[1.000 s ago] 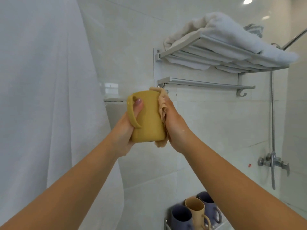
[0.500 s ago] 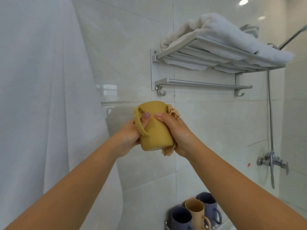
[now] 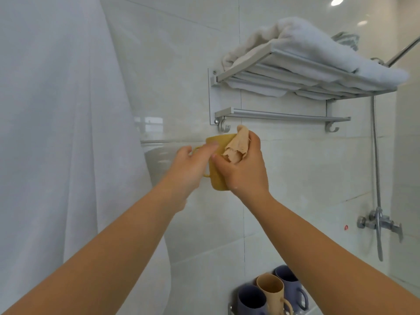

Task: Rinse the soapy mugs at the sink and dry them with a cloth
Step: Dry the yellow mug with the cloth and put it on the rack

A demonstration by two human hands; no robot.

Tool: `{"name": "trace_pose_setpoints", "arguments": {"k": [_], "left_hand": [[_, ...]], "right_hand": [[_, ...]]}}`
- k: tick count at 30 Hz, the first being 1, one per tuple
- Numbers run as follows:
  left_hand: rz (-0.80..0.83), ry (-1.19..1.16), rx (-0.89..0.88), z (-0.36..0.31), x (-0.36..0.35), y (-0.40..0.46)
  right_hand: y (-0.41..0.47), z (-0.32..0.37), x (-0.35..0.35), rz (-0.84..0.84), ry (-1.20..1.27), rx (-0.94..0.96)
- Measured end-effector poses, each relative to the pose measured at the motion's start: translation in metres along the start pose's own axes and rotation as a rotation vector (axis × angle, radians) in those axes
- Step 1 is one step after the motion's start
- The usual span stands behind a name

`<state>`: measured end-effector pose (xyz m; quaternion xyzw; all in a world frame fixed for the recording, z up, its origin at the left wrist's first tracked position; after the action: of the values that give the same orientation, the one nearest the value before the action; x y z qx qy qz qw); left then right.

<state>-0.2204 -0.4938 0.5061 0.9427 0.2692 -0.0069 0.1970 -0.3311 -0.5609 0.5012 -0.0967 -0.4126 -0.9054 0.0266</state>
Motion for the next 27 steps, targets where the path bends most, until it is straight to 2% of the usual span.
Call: {"name": "trace_pose_setpoints", "arguments": {"k": [4, 8, 11, 14, 17, 20, 23, 27], "left_hand": [[-0.062, -0.077, 0.051, 0.004, -0.001, 0.006], [-0.058, -0.175, 0.003, 0.002, 0.002, 0.002], [-0.058, -0.183, -0.101, -0.003, 0.007, 0.002], [-0.025, -0.172, -0.209, -0.007, 0.011, 0.002], [0.0, -0.191, -0.267, -0.007, 0.013, -0.001], [-0.003, -0.207, -0.278, -0.011, 0.012, 0.001], [-0.065, -0.229, -0.248, -0.007, 0.017, 0.009], [-0.018, -0.232, -0.211, -0.002, 0.02, 0.015]], "right_hand": [[-0.015, 0.014, -0.012, 0.034, -0.002, 0.194], [-0.027, 0.019, -0.016, 0.058, -0.031, 0.28], [-0.033, 0.027, -0.02, 0.066, -0.065, 0.388], [-0.02, 0.032, -0.015, 0.199, 0.06, 0.331], [-0.005, 0.03, -0.006, 0.37, 0.227, 0.068], [-0.01, 0.021, -0.011, 0.406, 0.26, -0.065], [-0.024, 0.019, -0.024, 0.334, 0.191, 0.09], [-0.034, 0.027, -0.026, 0.28, 0.087, 0.216]]}}
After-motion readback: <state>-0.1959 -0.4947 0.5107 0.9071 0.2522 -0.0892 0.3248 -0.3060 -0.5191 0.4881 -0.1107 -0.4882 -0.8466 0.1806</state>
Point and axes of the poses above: each hand's wrist, its own y-axis towards the middle knuckle, its own x-axis out of the back of the hand, z = x × y, the point moved 4 cm from there along y, towards the middle knuckle, and after that the axes turned 11 degrees about -y, right-handed, at the moved point
